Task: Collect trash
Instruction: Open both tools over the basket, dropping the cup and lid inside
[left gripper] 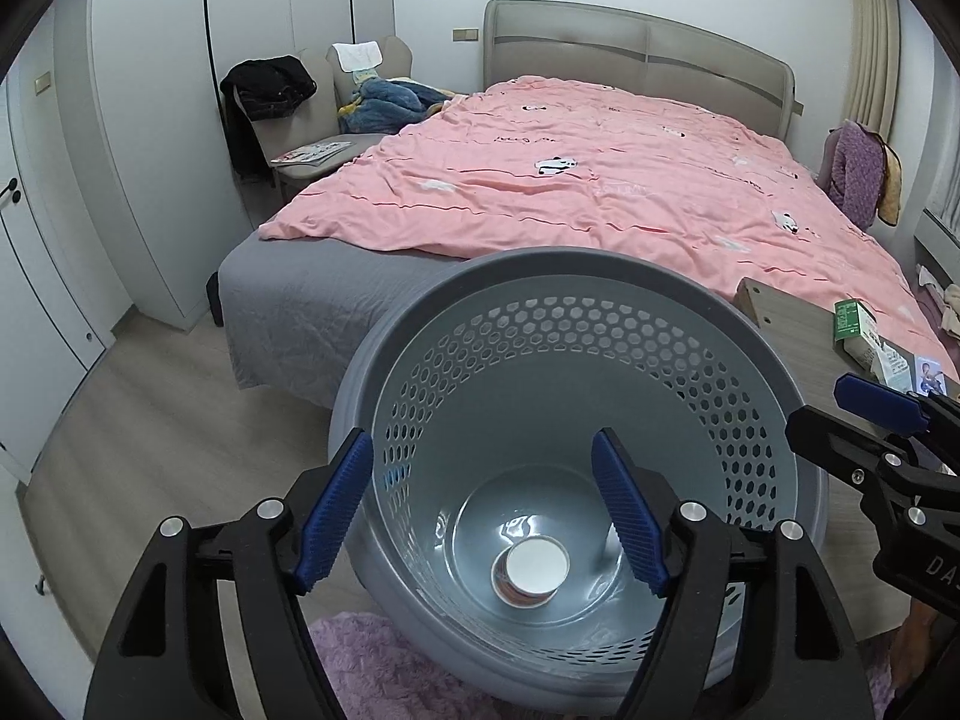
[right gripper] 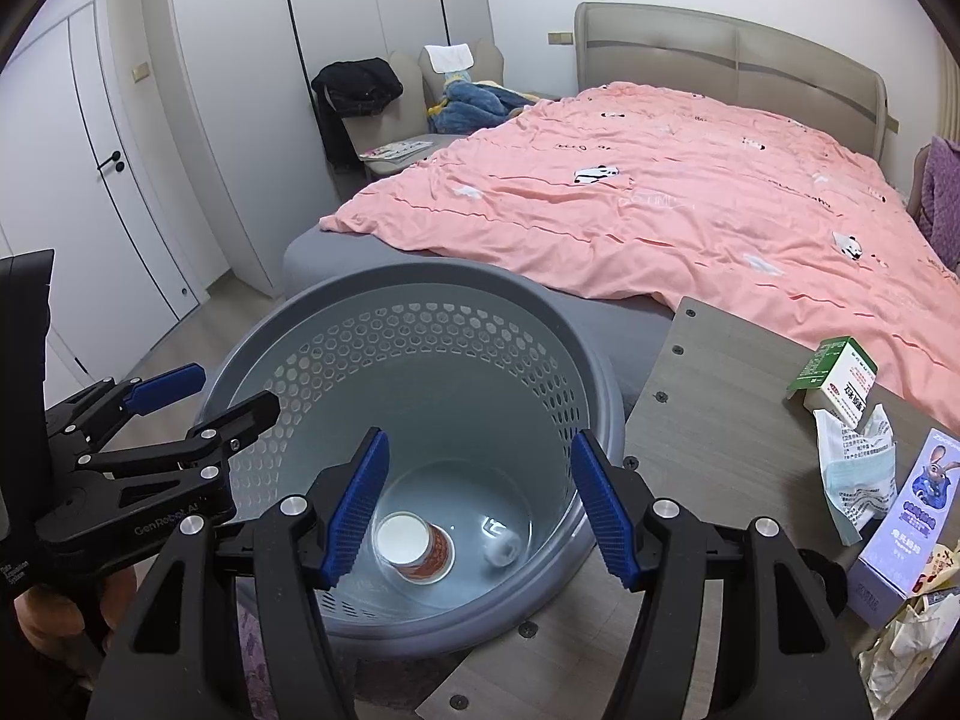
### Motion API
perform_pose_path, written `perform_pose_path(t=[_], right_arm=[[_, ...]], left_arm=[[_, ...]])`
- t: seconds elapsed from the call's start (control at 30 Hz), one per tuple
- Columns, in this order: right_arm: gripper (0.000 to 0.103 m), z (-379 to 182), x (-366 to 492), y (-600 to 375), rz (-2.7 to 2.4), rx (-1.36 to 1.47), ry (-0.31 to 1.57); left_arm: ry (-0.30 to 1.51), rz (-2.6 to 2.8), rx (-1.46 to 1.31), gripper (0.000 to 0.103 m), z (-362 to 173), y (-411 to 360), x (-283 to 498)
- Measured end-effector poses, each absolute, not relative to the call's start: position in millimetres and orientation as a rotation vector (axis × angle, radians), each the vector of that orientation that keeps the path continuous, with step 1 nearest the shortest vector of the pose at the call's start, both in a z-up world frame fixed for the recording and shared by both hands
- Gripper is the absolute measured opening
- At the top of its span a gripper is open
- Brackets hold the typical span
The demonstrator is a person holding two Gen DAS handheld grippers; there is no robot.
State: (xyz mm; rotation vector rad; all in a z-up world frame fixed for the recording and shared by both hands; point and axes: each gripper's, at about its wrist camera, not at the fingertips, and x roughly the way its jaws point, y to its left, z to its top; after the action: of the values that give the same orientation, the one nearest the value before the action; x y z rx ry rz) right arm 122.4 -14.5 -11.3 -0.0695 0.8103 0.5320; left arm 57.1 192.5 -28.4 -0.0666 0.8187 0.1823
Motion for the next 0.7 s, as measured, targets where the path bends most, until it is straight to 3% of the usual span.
perform_pose_path(t=[0.7], right_arm=[[0.067,-8.4,106.2,-28.0,0.523,-0.047,0.805]], left_arm=[[0.801,0.201,-0.058,0.077,-19.9,188.4,43.2]])
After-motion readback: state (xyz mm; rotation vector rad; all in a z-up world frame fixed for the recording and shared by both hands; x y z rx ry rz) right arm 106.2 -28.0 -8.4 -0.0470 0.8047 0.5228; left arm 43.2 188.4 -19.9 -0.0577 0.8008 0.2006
